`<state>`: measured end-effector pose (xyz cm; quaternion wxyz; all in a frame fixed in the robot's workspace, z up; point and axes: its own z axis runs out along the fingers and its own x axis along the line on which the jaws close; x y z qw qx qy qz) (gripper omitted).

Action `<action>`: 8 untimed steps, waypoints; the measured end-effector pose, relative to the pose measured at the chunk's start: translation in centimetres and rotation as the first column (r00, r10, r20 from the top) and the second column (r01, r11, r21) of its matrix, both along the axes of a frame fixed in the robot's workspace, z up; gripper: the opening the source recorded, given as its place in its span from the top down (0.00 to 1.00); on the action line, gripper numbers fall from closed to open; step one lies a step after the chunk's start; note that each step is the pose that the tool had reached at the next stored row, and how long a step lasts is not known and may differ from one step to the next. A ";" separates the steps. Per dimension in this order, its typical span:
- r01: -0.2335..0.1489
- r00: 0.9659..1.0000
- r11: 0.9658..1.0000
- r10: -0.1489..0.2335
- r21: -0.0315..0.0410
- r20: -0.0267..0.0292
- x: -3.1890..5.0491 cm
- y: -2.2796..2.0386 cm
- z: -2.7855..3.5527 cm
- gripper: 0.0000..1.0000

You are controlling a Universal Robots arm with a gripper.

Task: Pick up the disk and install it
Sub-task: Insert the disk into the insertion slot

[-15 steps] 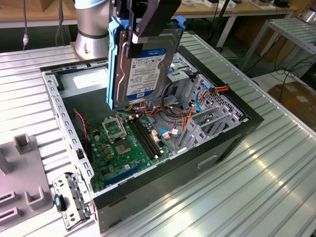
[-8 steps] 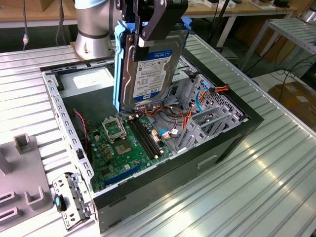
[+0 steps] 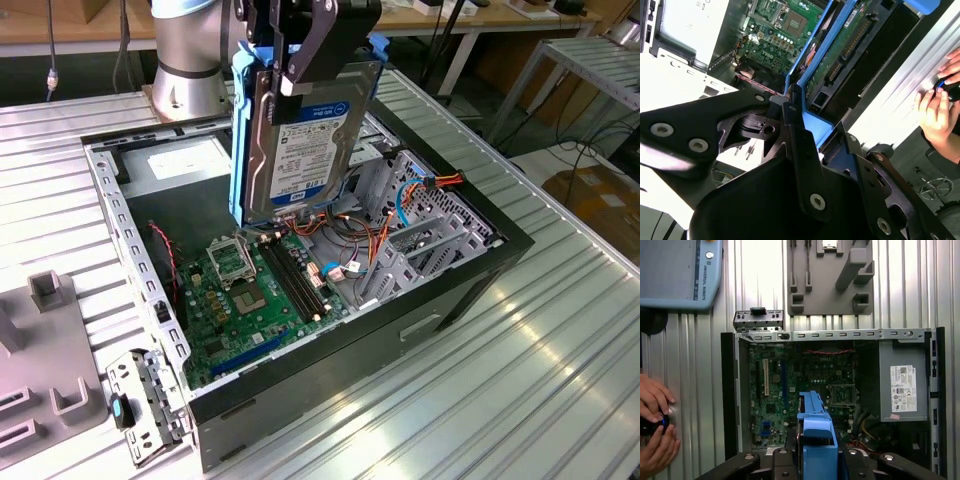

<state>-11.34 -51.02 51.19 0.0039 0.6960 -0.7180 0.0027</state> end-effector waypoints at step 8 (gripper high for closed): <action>0.000 1.000 1.000 0.000 0.000 0.000 0.20 -0.94 -0.02 0.63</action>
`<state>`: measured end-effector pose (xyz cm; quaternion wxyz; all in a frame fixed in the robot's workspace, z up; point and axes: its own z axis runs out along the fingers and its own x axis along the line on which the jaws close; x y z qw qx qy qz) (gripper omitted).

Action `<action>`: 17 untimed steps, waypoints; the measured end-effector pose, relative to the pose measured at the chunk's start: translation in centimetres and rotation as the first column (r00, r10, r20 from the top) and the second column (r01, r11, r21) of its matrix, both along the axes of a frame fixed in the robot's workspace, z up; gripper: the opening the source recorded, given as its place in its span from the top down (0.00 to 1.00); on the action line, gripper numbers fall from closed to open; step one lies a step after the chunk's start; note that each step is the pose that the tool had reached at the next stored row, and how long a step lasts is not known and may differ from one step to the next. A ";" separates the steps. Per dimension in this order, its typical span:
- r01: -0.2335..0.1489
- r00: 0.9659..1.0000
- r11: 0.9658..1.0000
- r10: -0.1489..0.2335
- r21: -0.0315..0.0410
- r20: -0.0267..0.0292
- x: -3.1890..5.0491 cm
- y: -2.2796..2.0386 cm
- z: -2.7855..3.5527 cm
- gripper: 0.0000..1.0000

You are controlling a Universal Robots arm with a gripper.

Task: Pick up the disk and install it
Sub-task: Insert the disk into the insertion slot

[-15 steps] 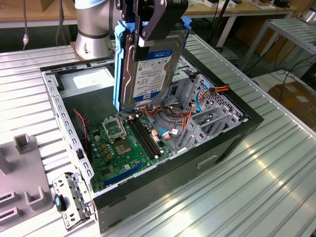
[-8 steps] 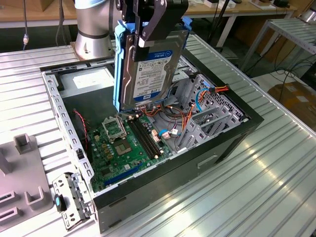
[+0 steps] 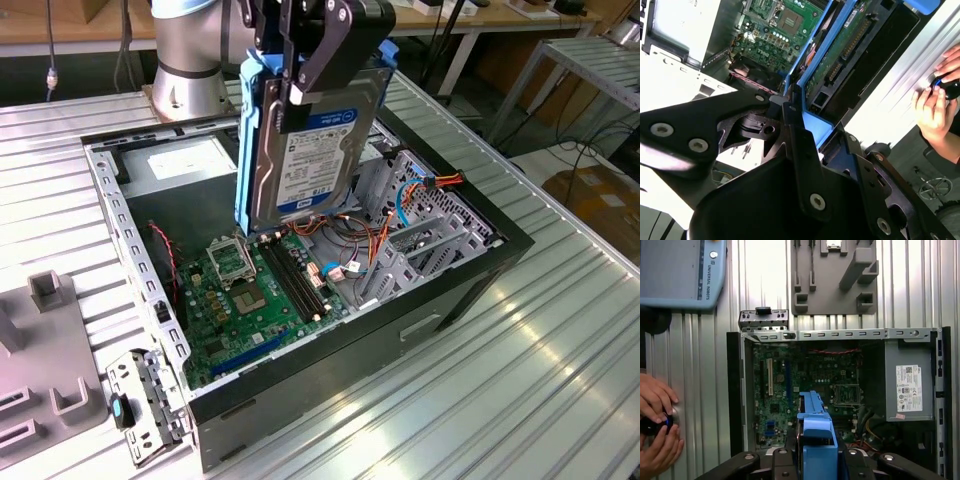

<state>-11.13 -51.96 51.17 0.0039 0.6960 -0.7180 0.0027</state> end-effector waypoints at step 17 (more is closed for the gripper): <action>0.000 1.000 1.000 0.000 0.000 0.000 0.41 -0.06 -0.01 0.63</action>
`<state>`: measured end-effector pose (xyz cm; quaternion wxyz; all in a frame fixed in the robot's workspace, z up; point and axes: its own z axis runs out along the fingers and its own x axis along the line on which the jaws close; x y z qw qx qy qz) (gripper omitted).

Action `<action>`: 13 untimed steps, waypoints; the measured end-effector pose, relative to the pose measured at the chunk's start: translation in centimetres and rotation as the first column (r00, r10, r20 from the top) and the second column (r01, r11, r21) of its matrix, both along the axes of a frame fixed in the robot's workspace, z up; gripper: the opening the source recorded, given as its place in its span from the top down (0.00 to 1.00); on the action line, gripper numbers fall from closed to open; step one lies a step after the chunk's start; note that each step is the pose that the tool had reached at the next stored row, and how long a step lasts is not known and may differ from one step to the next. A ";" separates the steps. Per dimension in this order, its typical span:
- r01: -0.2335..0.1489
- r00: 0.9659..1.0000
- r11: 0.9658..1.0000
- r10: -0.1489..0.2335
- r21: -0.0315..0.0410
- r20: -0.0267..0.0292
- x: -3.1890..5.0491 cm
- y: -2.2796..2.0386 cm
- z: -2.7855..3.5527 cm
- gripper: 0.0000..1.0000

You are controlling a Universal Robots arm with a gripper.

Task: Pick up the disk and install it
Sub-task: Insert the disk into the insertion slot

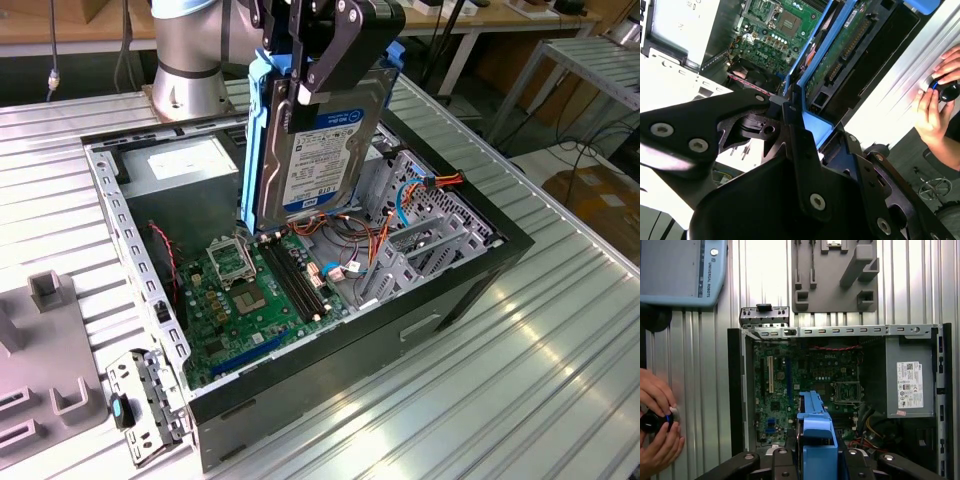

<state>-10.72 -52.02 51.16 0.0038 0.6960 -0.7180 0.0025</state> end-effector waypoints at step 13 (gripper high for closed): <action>0.000 1.000 1.000 0.000 0.000 -0.001 3.87 -0.74 -0.13 0.63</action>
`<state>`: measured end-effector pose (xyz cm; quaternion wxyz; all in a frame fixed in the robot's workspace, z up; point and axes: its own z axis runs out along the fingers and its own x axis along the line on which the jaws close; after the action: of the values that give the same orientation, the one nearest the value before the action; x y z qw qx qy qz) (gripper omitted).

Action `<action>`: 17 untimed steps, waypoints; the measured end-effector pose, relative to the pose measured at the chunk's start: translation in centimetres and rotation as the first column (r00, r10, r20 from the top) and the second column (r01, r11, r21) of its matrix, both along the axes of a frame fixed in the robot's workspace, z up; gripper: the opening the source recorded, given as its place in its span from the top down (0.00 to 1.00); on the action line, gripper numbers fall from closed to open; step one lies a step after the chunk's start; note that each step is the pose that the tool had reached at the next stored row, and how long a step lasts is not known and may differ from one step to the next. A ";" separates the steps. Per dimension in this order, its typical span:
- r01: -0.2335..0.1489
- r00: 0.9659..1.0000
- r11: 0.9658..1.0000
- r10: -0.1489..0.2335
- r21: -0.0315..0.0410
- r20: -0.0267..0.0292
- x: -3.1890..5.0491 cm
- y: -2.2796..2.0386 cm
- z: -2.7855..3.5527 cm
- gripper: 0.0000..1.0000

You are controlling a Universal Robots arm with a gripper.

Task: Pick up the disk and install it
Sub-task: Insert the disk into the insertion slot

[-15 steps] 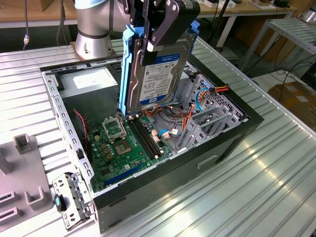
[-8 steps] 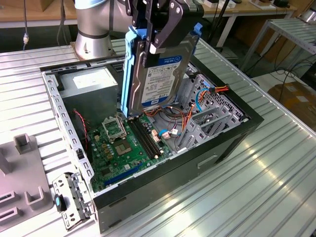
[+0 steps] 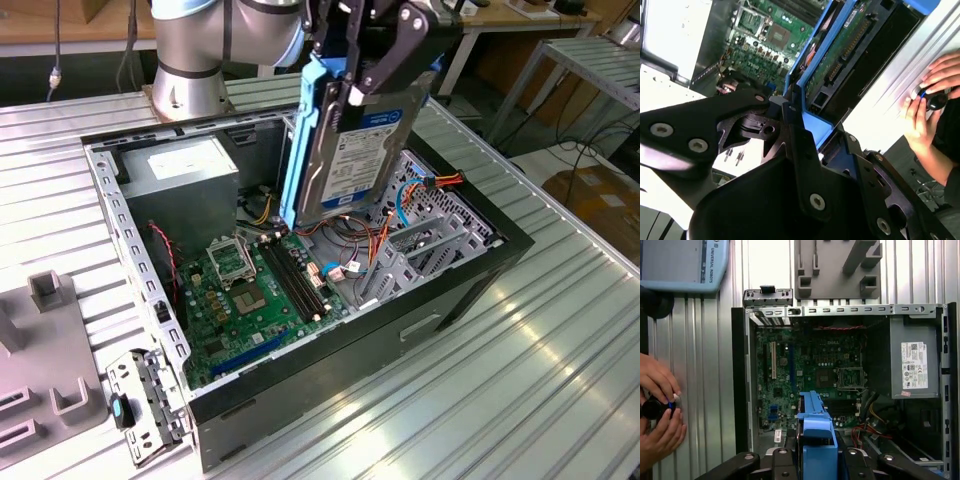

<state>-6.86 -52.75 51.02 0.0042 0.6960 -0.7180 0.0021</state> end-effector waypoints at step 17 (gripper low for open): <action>0.000 1.000 1.000 0.000 0.000 -0.001 4.61 -2.81 -0.47 0.63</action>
<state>-2.25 -55.57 50.56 0.0045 0.6960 -0.7180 0.0020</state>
